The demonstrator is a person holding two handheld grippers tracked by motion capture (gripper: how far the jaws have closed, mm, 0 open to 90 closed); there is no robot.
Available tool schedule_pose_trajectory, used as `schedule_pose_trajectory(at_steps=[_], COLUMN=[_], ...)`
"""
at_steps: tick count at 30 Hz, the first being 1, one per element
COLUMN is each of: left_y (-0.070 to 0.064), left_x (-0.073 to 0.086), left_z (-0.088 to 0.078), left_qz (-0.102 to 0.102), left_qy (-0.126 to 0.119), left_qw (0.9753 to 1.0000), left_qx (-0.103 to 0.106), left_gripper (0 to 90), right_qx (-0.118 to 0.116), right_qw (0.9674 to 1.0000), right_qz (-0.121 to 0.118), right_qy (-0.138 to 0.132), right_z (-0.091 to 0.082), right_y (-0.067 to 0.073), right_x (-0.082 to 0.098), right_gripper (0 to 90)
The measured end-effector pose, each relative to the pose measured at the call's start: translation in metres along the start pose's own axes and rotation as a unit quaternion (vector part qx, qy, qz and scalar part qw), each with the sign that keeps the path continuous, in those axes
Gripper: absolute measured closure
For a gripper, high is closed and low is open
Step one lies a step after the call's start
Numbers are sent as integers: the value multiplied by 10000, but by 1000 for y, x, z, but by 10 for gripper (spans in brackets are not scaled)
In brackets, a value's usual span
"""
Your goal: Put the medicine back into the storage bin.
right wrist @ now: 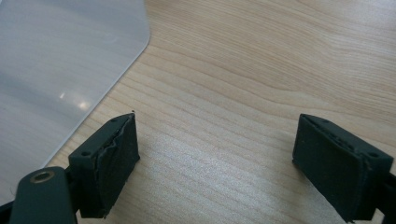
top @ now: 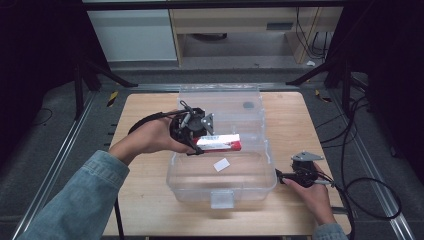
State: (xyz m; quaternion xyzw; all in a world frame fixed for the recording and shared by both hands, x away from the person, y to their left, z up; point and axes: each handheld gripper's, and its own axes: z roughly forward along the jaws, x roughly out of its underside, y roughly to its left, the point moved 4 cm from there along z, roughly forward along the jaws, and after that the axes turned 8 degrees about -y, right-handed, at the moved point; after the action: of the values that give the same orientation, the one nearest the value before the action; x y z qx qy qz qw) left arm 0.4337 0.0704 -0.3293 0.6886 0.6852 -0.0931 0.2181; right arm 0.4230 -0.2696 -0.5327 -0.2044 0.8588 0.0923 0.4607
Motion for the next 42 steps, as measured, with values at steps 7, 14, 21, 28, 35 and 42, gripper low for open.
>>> schedule_pose_trajectory(at_steps=[7, 14, 21, 28, 35, 42], left_y=[-4, -9, -12, -16, -18, -22], left_x=[-14, -24, -36, -48, -53, -56], left_z=[16, 31, 44, 62, 79, 91], left_qz=[68, 184, 218, 245, 174, 154], left_qy=[-22, 20, 19, 35, 94, 108], left_qw=[9999, 9996, 9992, 9988, 9985, 9983], left_qx=[115, 228, 324, 424, 510, 554], left_gripper=[510, 510, 510, 510, 510, 510], right_qx=[-2, 1, -2, 4, -5, -4], right_qw=[10000, 10000, 10000, 10000, 10000, 10000], right_qz=[-2, 4, 0, 5, 3, 2], right_qy=[0, 0, 0, 0, 0, 0], right_z=[0, 0, 0, 0, 0, 0], right_y=[0, 0, 0, 0, 1, 1], right_x=[0, 0, 0, 0, 0, 0], right_gripper=[145, 145, 145, 145, 145, 145])
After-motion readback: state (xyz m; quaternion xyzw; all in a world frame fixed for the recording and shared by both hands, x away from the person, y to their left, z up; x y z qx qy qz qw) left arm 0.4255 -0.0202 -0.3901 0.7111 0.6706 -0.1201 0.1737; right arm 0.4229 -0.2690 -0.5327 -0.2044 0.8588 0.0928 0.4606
